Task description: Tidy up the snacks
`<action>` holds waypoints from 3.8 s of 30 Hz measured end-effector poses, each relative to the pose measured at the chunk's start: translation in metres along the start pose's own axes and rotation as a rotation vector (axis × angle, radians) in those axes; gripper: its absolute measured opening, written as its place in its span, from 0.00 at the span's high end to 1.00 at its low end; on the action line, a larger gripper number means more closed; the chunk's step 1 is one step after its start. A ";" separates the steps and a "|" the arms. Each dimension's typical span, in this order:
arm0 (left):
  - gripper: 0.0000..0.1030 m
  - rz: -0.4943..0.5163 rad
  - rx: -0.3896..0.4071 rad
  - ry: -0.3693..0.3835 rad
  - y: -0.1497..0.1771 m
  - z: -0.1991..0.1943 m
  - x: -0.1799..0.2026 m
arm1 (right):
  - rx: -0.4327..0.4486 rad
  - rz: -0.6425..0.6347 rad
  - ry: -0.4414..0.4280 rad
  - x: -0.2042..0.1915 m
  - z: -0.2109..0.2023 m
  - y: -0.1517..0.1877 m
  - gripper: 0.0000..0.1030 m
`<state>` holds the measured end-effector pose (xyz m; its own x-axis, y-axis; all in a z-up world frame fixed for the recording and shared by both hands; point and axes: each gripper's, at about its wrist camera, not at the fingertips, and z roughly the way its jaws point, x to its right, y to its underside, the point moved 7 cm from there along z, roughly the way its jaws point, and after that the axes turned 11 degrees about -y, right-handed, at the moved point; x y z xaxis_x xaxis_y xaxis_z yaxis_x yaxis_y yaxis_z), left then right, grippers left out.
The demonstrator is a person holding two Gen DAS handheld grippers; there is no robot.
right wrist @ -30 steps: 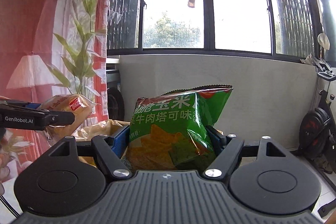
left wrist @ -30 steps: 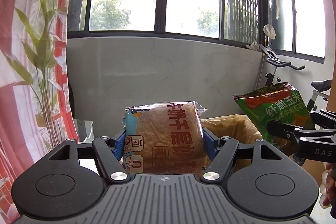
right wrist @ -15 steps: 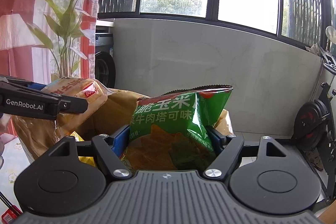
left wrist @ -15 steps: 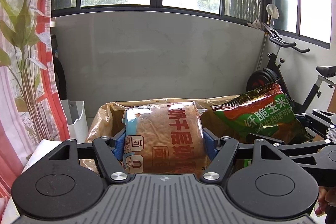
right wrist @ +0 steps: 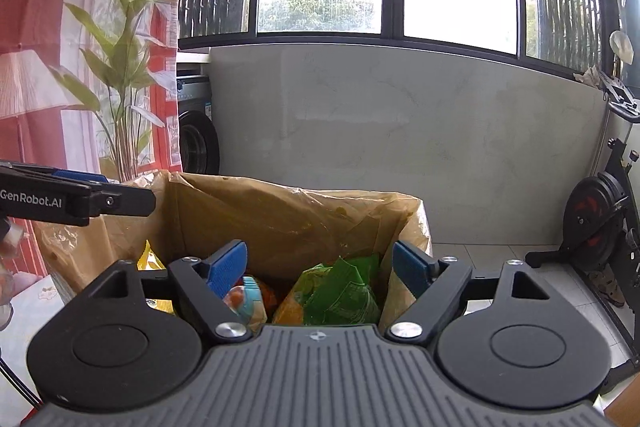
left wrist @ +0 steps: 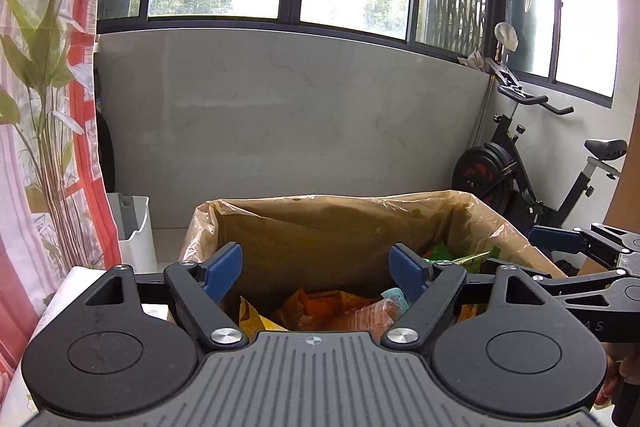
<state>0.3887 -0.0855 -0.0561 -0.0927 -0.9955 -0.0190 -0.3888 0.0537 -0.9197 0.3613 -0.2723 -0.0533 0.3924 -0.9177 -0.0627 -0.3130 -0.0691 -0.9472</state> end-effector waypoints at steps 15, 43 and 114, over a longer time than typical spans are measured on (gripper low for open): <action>0.20 0.035 0.023 -0.018 0.017 -0.061 -0.020 | 0.035 0.061 -0.040 -0.021 -0.051 0.020 0.17; 0.20 -0.116 -0.338 -0.213 0.208 -0.068 -0.113 | -0.083 0.261 0.039 -0.046 -0.092 0.188 0.17; 0.20 -0.004 -0.468 -0.202 0.246 -0.056 -0.099 | -0.210 0.273 0.030 -0.049 -0.072 0.219 0.17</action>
<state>0.2505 0.0304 -0.2584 0.0705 -0.9886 -0.1333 -0.7621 0.0328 -0.6467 0.2117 -0.2707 -0.2351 0.2445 -0.9244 -0.2928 -0.5750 0.1049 -0.8114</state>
